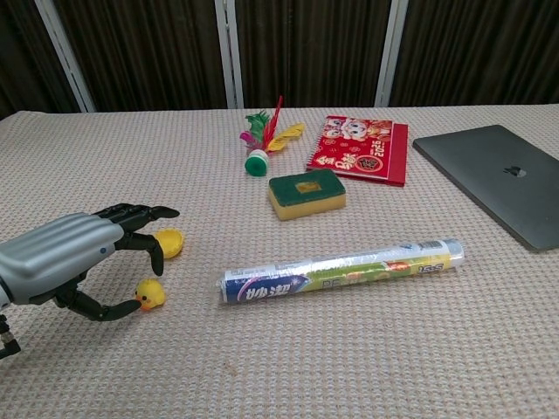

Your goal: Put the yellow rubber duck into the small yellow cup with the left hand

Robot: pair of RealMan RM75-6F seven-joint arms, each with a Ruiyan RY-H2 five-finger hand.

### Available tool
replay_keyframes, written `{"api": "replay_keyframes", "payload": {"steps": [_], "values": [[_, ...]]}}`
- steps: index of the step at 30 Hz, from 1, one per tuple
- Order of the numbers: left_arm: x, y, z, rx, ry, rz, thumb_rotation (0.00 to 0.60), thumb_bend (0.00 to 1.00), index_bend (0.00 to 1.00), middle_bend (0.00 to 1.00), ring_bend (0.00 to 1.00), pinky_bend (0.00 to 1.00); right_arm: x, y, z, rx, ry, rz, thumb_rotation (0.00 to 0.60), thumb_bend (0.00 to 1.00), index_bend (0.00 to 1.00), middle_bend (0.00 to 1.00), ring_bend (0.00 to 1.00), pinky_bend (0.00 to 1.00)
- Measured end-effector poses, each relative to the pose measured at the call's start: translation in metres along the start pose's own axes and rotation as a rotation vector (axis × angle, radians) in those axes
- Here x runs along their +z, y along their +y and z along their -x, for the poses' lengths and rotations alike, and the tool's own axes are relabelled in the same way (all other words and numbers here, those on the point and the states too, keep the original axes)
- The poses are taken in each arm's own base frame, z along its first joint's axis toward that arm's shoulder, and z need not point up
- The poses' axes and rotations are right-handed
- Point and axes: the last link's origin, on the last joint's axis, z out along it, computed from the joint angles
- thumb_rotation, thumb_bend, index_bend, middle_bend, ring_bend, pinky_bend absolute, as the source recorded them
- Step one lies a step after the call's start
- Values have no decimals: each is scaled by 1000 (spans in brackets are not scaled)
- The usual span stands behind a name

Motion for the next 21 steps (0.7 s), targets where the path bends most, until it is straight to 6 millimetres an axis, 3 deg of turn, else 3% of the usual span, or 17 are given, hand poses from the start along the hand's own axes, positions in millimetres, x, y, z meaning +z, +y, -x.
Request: {"api": "replay_keyframes", "payload": {"steps": [21], "values": [[-2,1,3,-1,4,-1,600,315,412,0,0,0,0,0,0,6,2,1,600,0,407,14,0,0]]}}
